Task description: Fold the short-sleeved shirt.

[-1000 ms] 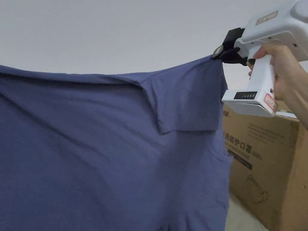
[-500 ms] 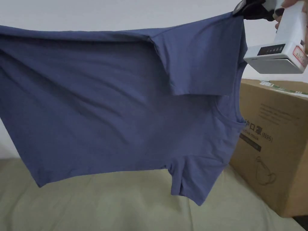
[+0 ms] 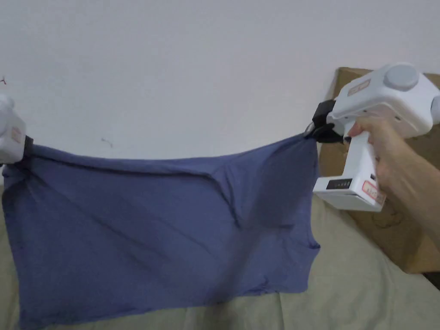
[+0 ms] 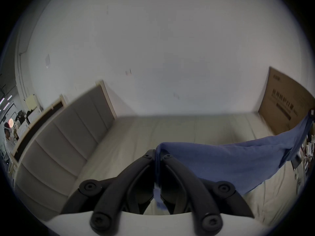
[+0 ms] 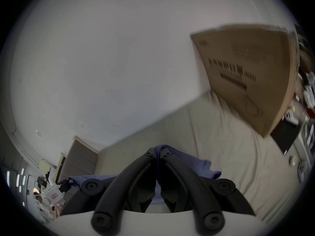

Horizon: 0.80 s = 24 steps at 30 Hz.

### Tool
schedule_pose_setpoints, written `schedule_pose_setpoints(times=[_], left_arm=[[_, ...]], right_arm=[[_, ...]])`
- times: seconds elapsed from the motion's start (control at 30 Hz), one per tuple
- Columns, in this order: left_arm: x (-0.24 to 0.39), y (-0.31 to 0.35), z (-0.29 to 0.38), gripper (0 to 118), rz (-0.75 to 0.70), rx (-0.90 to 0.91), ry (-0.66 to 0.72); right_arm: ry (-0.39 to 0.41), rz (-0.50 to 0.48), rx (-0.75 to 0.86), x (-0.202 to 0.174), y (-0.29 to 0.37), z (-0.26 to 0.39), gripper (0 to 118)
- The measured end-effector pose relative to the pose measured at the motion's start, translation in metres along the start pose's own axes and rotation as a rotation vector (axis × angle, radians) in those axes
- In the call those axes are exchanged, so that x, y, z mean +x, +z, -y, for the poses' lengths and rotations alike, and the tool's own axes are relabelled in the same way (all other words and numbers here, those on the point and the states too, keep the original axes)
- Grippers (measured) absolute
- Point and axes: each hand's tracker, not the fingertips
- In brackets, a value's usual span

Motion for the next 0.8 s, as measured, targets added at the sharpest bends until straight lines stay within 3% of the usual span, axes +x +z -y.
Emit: schedule_pose_setpoints(times=[0.23,0.33,0.47,0.57,0.73,0.8], left_arm=[[0.015,-0.025,0.137,7,0.039,-0.217,-0.050],[0.003,-0.001,0.185,7,0.075,-0.245,-0.009],[-0.022,0.062,0.239,7,0.099,-0.222,-0.035],[-0.040,0.120,0.280,7,0.099,-0.211,-0.063],[-0.069,0.204,0.344,7,0.121,-0.252,-0.061],[-0.074,0.234,0.366,7,0.127,-0.271,-0.064]], right_arm=[[-0.071,0.110,-0.241,0.083,-0.058,0.126,5],[-0.089,0.060,-0.293,0.112,-0.049,0.174,5],[-0.030,0.036,-0.332,0.137,0.011,0.229,5],[-0.050,-0.030,-0.314,0.155,0.077,0.268,5],[-0.060,0.025,-0.333,0.180,0.183,0.335,5],[-0.067,-0.008,-0.348,0.191,0.216,0.360,5]])
